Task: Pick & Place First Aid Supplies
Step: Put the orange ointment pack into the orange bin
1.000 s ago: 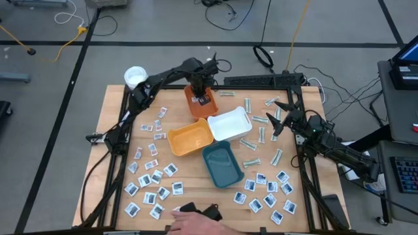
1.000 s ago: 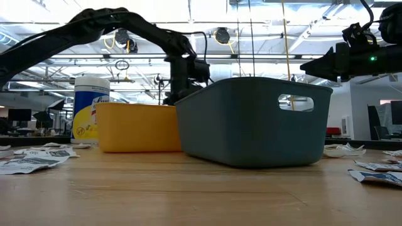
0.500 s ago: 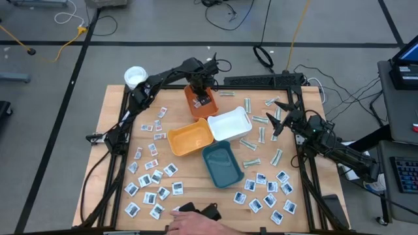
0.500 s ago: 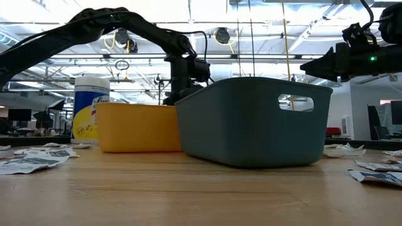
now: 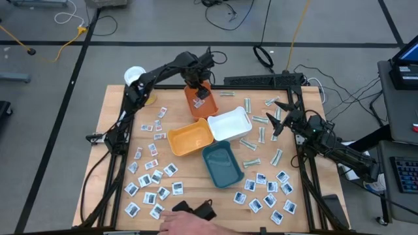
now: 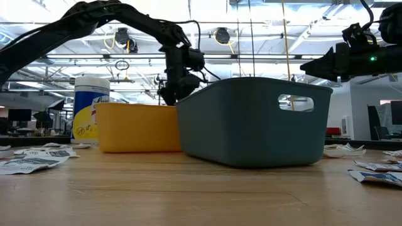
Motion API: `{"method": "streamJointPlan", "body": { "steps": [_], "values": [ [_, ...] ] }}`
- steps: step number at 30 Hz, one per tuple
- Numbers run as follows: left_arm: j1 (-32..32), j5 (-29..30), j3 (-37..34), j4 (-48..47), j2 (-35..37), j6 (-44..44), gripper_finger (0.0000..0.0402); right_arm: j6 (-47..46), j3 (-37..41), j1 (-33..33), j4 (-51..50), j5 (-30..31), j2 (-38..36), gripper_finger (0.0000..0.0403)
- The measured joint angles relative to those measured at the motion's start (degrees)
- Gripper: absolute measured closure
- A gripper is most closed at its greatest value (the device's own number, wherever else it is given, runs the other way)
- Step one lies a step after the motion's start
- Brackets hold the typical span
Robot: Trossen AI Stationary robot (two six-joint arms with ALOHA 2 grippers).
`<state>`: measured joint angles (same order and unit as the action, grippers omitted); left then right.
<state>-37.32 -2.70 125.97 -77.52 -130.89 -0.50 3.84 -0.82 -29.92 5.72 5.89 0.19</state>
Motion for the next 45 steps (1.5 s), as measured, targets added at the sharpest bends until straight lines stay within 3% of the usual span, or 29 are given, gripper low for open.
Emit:
{"method": "streamJointPlan", "body": {
  "steps": [9,26,33,45],
  "values": [
    [-1.4,-0.2,-2.8,-3.1,4.0,5.0,0.0119,0.0,0.0,0.0,0.0,0.0,0.0,0.008],
    [-2.6,1.4,-39.9,13.3,27.4,13.3,0.0119,0.0,0.0,0.0,0.0,0.0,0.0,0.008],
    [-3.2,1.8,-54.0,24.1,37.0,14.5,0.0119,0.0,0.0,0.0,0.0,0.0,0.0,0.008],
    [-5.0,6.0,-68.4,29.9,47.3,18.7,0.0119,0.0,0.0,0.0,0.0,0.0,0.0,0.008]
  ]
}}
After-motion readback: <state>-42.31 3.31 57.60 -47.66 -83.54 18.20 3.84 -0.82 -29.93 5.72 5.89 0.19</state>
